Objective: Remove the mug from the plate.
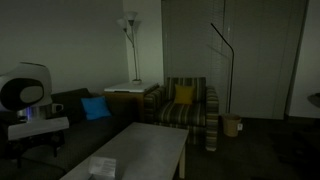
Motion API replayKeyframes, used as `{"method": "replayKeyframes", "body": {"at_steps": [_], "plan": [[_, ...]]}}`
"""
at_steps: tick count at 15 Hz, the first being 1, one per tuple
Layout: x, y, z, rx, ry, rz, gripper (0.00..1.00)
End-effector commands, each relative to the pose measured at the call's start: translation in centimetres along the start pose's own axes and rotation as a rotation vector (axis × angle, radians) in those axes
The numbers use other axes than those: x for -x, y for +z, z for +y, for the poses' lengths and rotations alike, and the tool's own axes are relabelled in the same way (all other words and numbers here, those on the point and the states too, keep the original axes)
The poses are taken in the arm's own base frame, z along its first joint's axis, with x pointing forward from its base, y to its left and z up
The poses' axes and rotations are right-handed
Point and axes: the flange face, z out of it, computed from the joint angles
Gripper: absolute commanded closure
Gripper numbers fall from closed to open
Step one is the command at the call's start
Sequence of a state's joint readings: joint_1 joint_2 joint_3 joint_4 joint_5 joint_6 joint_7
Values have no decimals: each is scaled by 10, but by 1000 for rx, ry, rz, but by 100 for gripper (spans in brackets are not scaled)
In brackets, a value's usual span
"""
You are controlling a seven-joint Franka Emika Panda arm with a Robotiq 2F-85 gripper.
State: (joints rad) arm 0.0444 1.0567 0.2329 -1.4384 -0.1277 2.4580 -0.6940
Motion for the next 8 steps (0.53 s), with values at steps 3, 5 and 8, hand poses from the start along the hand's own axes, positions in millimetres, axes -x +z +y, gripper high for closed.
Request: {"method": "replayKeyframes", "body": {"at_steps": [3, 5, 8], "plan": [[4, 20, 4, 81, 192, -11, 0], [7, 32, 4, 113, 305, -7, 0], [14, 56, -1, 93, 414, 14, 0]]}}
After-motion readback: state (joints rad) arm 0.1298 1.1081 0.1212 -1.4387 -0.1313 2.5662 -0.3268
